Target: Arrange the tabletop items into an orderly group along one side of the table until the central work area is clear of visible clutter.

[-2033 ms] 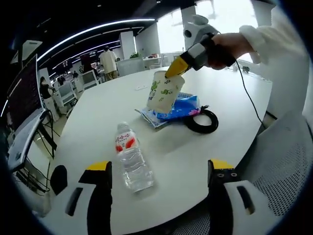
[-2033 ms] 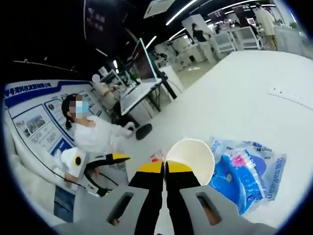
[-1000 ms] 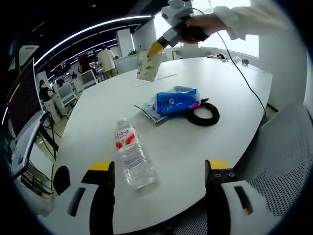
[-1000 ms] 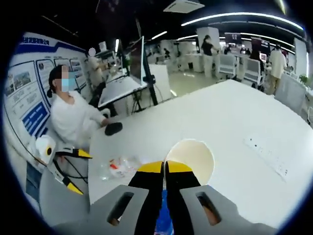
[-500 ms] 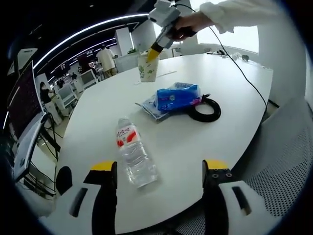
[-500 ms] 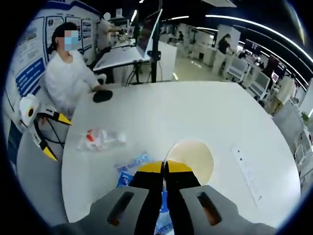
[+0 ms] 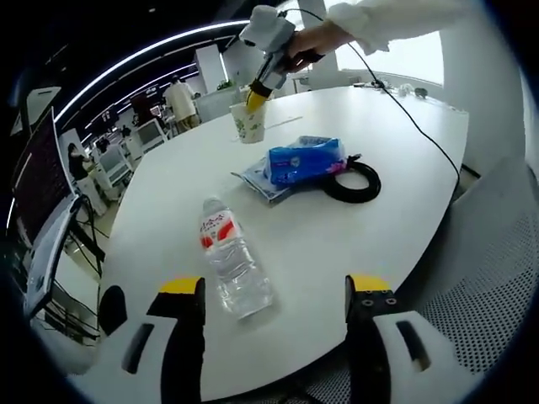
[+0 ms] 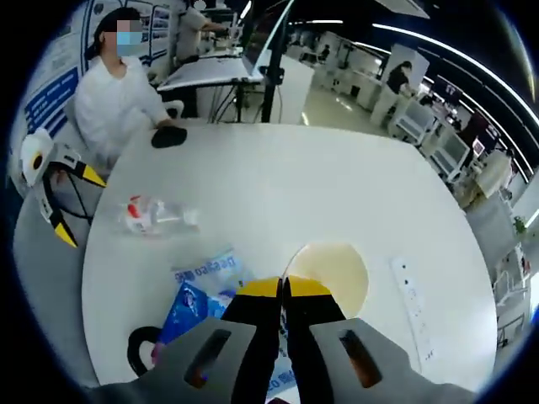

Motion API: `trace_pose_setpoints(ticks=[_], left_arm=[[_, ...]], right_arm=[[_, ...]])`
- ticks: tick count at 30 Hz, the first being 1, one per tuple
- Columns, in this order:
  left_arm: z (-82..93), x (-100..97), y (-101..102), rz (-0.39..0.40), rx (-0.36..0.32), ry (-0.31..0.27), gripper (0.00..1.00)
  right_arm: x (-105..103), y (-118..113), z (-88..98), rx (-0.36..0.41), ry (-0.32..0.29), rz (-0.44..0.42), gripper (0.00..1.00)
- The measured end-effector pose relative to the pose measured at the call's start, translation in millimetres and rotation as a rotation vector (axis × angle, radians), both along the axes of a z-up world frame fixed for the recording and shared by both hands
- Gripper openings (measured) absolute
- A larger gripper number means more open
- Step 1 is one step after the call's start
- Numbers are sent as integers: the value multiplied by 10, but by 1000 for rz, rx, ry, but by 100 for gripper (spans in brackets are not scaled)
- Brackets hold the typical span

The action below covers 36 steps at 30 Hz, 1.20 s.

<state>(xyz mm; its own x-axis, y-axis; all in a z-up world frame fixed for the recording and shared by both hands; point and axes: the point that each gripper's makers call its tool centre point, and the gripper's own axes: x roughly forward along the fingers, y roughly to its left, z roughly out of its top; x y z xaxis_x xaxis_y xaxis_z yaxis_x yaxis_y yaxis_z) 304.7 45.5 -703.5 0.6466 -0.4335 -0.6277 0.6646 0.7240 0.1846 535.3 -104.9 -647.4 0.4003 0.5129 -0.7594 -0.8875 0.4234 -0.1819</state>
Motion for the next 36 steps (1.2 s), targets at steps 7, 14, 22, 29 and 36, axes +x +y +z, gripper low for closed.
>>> trace_pose_setpoints(ticks=[7,14,22,29,36], left_arm=[[-30,-6,30,-4,22,4,66],[-47,6,70,2,37,2,63],[-77,0,89,-5,49,7,62],[-89,0,111,-8,52,8,60],[-95,2,128,-10,60,8,58]], right_arm=[[123,13,-135,15,24,-23,0],[198,64,-257,-1,36,-27,0],[256,101,-346,-6,46,-38,0],[266,111,-388,-18,51,-39,0],[272,110,-434,-17,65,-66,0]])
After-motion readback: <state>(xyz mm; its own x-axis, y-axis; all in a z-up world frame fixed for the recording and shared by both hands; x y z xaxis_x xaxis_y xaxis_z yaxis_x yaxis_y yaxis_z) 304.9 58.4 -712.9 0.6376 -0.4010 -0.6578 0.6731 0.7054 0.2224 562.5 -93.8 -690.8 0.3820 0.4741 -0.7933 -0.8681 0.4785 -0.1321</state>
